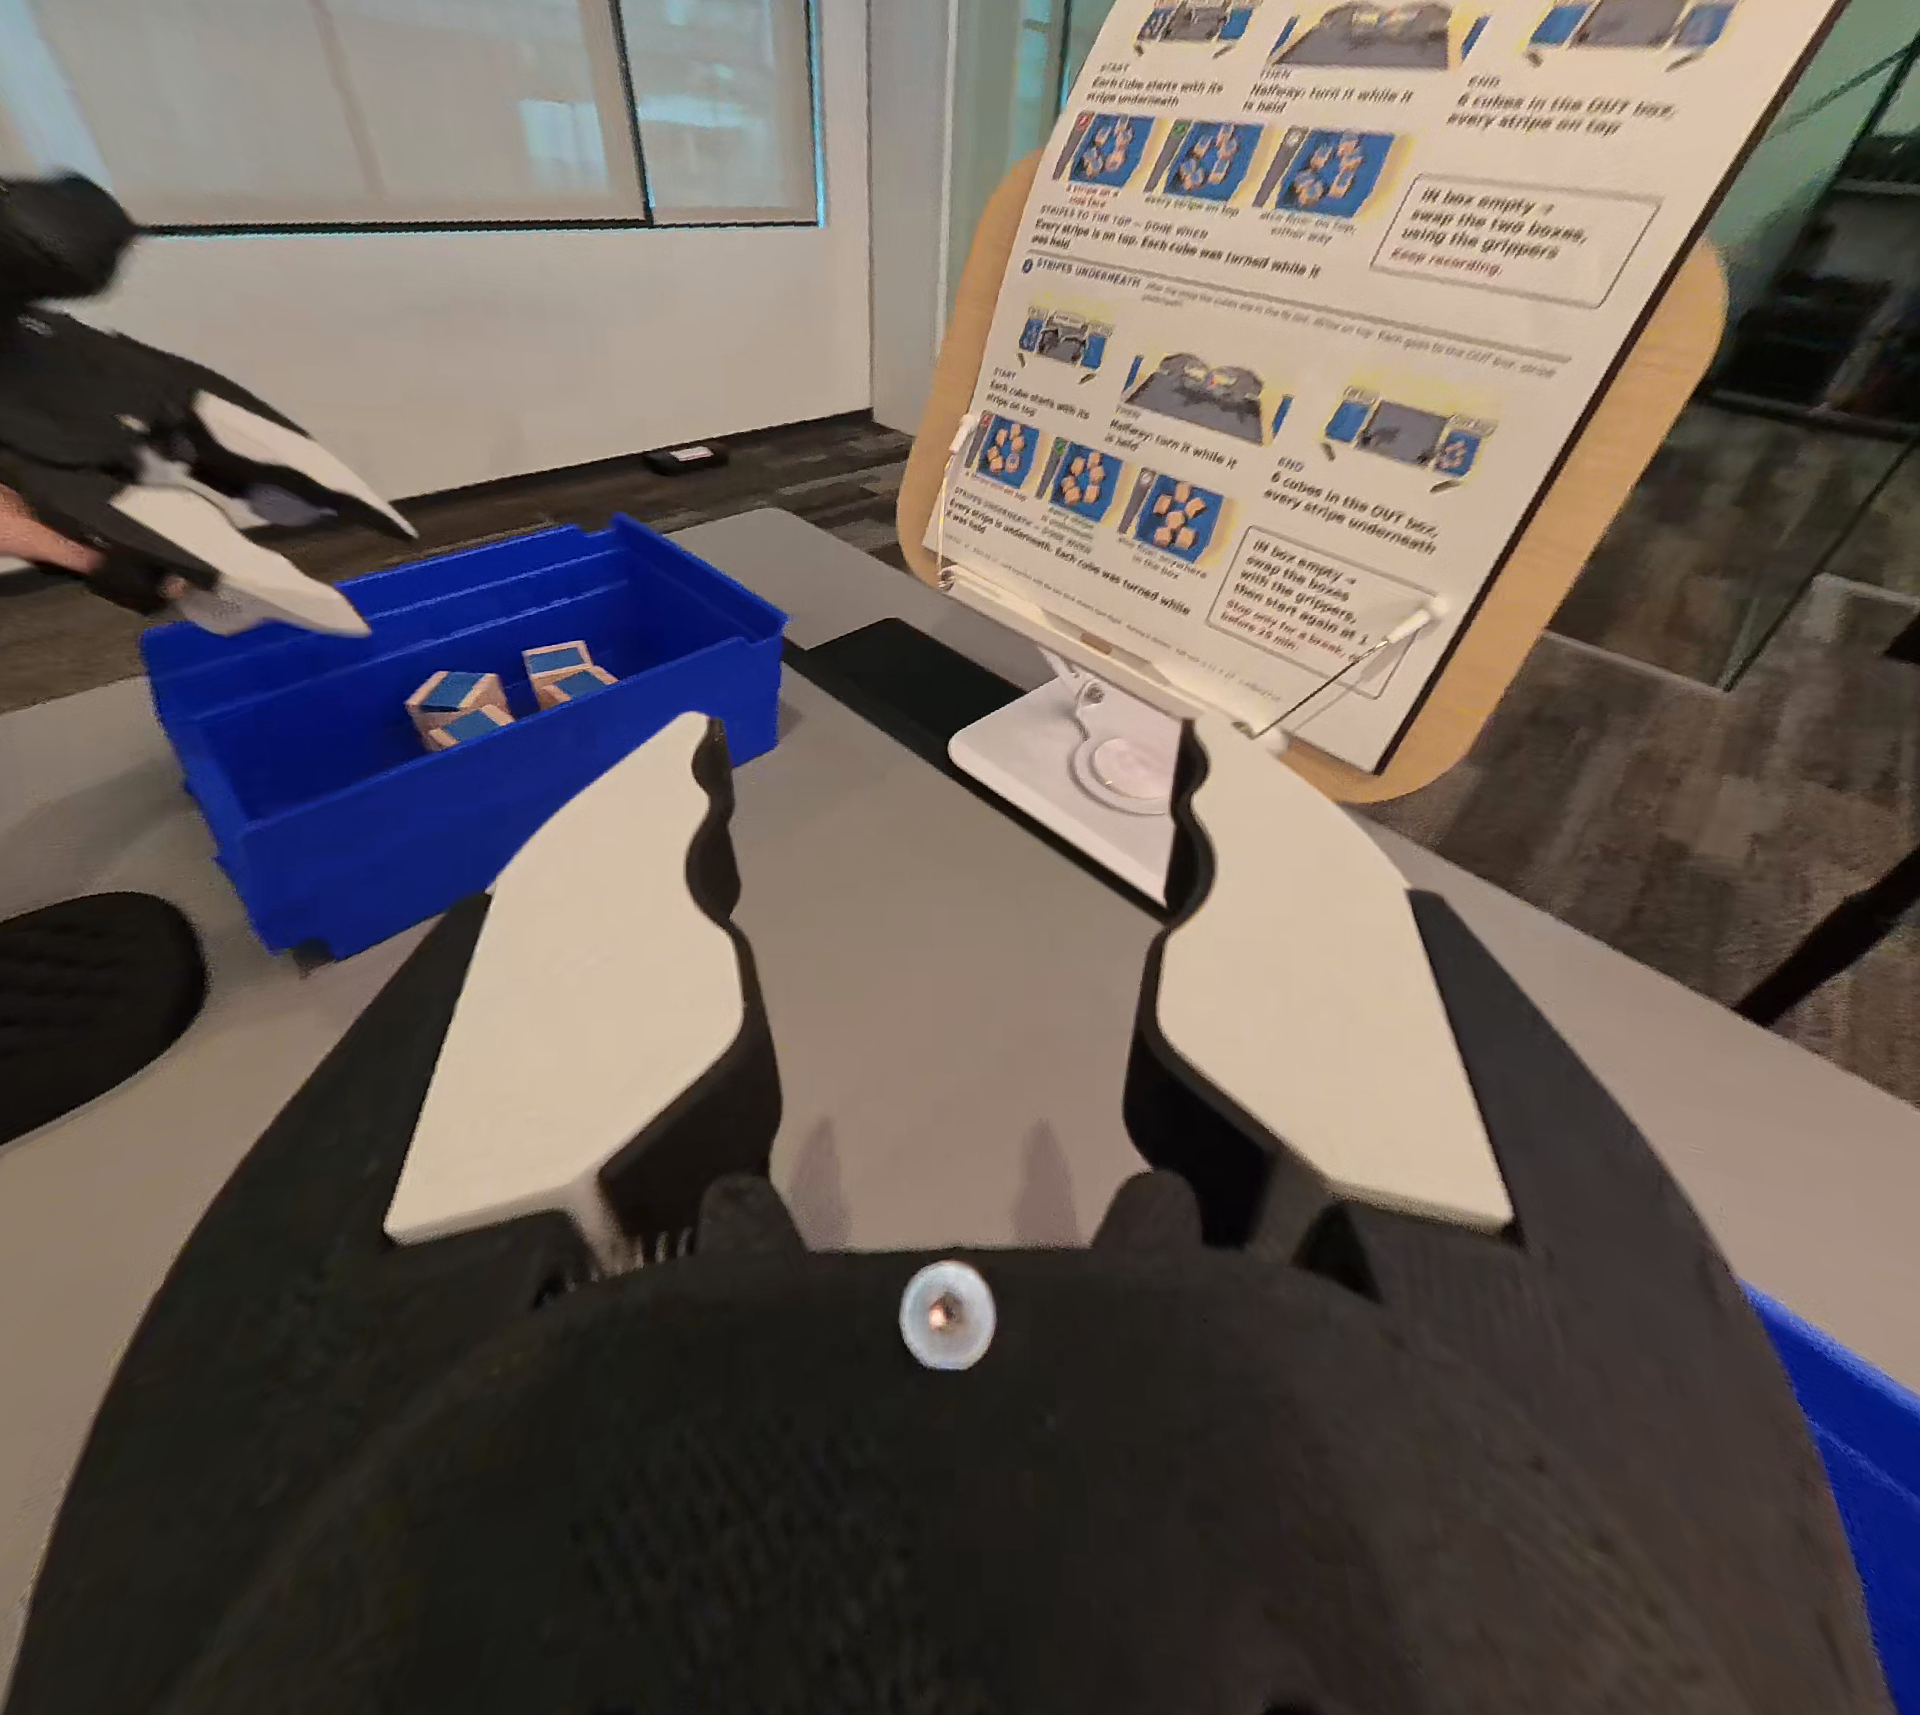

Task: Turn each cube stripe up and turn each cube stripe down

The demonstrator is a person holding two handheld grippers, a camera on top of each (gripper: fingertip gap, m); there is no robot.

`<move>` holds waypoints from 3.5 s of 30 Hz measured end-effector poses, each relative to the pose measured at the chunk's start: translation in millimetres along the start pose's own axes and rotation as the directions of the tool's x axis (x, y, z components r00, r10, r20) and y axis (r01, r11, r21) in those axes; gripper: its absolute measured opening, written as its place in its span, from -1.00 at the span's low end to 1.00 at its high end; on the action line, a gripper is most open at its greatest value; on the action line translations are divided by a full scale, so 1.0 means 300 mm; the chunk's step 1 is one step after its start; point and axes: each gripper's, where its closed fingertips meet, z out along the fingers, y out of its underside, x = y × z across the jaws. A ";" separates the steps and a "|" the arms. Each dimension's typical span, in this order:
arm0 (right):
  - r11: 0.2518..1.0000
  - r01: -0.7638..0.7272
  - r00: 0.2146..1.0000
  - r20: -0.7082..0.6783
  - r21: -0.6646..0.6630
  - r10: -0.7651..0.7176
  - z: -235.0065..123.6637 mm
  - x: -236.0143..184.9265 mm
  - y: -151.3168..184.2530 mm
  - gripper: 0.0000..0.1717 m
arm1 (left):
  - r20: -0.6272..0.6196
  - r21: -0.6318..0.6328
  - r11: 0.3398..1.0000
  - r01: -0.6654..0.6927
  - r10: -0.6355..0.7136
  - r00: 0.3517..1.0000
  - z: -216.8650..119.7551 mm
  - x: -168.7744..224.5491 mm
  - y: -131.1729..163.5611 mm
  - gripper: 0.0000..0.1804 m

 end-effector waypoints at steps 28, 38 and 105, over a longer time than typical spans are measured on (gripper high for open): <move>0.996 -0.062 0.984 0.163 -0.068 0.072 0.021 -0.065 0.059 0.00 | -0.296 -0.349 0.900 -0.260 0.158 0.942 0.337 0.154 0.166 -0.37; 0.969 -0.175 0.938 0.268 -0.177 0.219 0.067 -0.096 0.196 -0.03 | -0.289 -0.327 0.923 -0.203 0.107 0.951 0.352 0.156 0.169 -0.40; 0.426 -0.580 0.713 -0.686 -0.694 -0.146 -0.538 0.742 0.799 -0.48 | -0.239 0.507 0.816 0.278 -0.177 0.955 -0.305 0.183 -0.468 -0.52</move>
